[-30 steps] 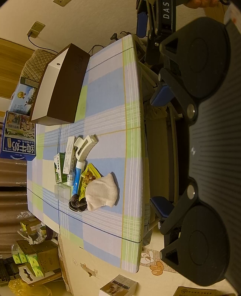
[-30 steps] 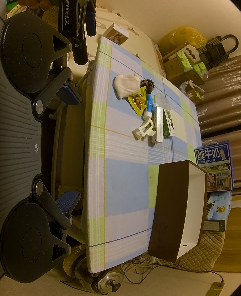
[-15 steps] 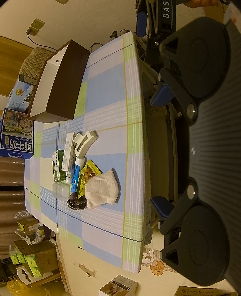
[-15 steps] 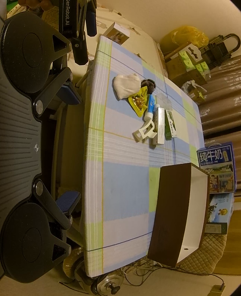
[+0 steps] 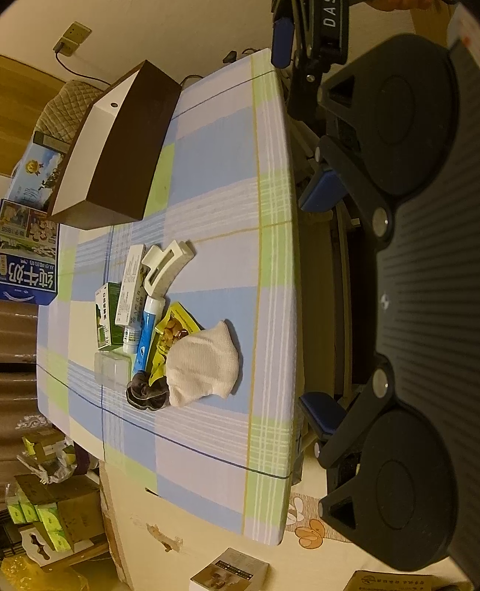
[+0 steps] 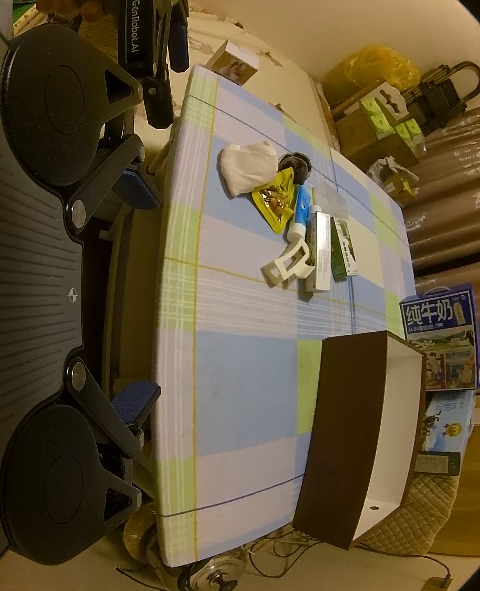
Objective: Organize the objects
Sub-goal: 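Move both tools toward the cluttered items on the table, then lower the left tool onto the white towel and close on it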
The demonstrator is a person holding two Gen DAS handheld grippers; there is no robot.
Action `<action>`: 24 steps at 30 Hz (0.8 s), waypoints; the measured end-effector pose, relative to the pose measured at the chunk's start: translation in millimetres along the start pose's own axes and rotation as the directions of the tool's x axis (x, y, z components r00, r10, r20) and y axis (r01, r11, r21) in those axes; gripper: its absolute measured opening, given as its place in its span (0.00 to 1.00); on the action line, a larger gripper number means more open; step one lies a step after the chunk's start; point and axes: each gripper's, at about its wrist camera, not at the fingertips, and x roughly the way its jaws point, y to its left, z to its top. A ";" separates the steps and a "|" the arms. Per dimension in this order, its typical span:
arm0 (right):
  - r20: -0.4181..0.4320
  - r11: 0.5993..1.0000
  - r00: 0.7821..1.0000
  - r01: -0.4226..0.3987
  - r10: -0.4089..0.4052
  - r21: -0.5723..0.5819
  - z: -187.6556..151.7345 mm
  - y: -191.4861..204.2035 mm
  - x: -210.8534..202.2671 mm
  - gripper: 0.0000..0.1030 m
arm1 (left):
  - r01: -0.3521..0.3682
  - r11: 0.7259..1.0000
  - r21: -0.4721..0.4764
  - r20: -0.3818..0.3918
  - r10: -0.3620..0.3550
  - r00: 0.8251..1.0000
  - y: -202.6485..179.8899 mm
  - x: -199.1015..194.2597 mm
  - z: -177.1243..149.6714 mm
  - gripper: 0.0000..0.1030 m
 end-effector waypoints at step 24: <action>-0.024 0.999 1.000 0.017 -0.016 0.033 52.9 -5.5 53.5 0.95 | -0.012 1.000 -0.021 -0.056 0.011 0.998 36.2 68.6 52.4 0.99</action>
